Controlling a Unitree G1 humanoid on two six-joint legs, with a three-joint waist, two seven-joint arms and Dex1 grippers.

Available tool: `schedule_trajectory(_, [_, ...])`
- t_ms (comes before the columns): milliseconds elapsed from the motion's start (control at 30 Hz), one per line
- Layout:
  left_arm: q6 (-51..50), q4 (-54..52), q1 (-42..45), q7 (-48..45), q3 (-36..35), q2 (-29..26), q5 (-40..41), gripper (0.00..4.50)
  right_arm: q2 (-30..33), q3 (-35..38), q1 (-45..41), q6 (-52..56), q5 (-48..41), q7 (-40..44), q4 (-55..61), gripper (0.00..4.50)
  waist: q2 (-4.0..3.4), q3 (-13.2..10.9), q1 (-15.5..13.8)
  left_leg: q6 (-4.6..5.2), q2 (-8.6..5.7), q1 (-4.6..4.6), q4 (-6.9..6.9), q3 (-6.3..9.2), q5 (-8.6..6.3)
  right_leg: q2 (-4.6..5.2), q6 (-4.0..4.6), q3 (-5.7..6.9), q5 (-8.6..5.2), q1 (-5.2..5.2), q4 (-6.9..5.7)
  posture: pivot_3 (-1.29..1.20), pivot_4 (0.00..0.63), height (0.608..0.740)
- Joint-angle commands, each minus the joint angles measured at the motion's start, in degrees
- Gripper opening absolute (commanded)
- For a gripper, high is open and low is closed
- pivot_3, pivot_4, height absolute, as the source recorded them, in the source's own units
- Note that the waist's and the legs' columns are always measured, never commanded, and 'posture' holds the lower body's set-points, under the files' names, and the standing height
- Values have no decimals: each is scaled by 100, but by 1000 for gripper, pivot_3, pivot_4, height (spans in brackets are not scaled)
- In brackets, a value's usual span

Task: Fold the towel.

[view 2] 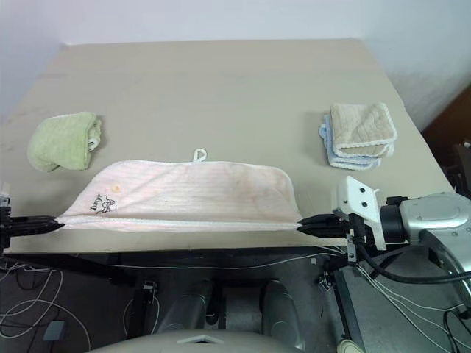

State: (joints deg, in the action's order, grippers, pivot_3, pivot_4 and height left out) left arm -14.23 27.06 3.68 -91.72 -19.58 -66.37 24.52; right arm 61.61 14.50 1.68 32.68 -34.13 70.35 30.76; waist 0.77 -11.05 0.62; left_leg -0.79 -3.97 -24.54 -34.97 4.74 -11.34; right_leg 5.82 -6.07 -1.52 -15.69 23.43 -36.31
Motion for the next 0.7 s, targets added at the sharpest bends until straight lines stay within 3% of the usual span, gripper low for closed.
schedule_trajectory(33, [19,-54,272,108,-132,65,123,14,-31,194,-279,53,-259,-36,-143,0,0,0,1,2,-1,-1,0,-1,-1,0,0,0,0,0,1,0,150,740])
schedule_trajectory(400, [-151,839,1841,141,464,292,-138,14,-675,-470,-1635,354,-333,-591,-1094,0,1,1,6,17,-3,0,-4,-2,4,-5,-10,5,6,-1,2,0,150,740])
schedule_trajectory(700, [88,2646,3541,439,920,712,-688,14,-1337,-962,-2535,73,188,-880,-2335,0,3,2,8,21,-9,1,-21,-6,8,-26,-54,11,30,1,-21,0,150,740])
